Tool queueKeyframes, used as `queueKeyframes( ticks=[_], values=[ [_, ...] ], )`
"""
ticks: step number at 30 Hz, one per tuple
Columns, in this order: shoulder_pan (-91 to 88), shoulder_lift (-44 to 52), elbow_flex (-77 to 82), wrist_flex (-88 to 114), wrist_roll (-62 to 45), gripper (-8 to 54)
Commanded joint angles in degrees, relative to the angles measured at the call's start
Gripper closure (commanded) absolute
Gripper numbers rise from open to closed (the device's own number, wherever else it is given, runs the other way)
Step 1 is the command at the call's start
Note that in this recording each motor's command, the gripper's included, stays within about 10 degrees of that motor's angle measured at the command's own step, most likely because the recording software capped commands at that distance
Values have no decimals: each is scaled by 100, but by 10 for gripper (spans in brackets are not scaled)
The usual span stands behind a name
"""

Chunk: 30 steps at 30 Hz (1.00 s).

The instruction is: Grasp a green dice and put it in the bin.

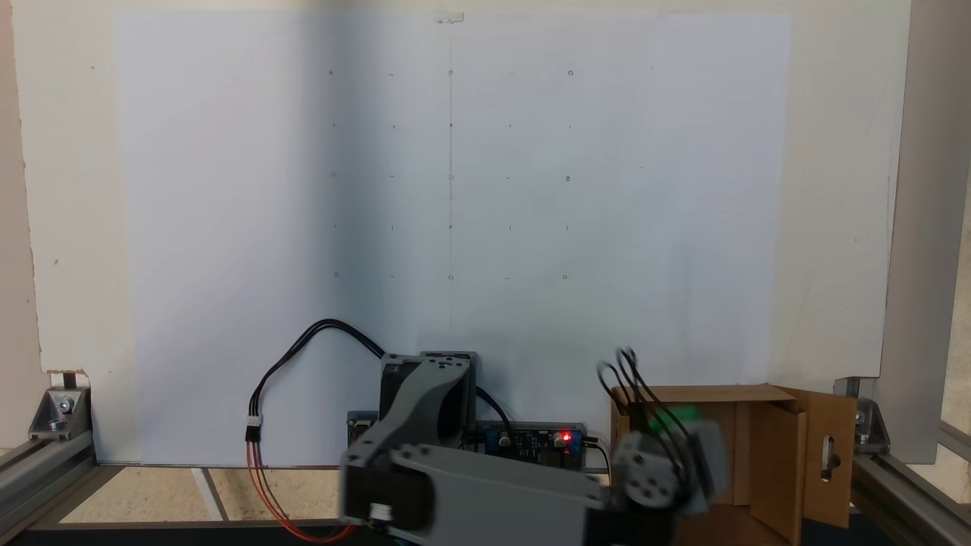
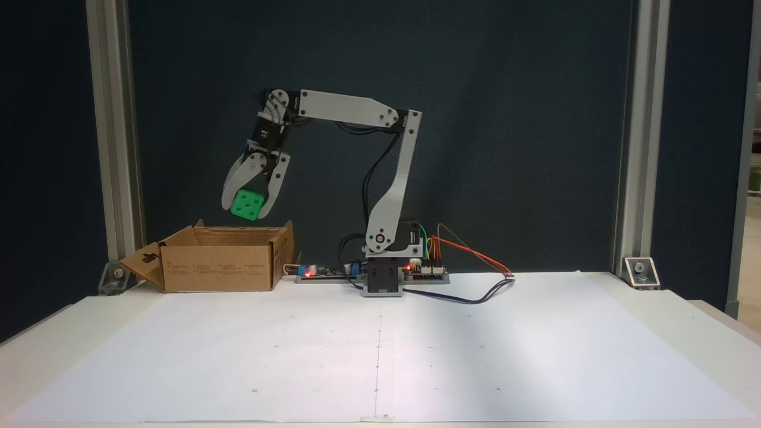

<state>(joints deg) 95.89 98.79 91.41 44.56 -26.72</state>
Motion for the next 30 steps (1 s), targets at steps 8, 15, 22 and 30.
queueKeyframes(
  ticks=[8,15,22,30],
  values=[
    [809,-2013,-378,-1978,-976,339],
    [976,-2347,-369,-2461,-1020,212],
    [905,-2065,-369,-2461,-422,69],
    [-606,35,-519,-2470,1589,68]
  ],
)
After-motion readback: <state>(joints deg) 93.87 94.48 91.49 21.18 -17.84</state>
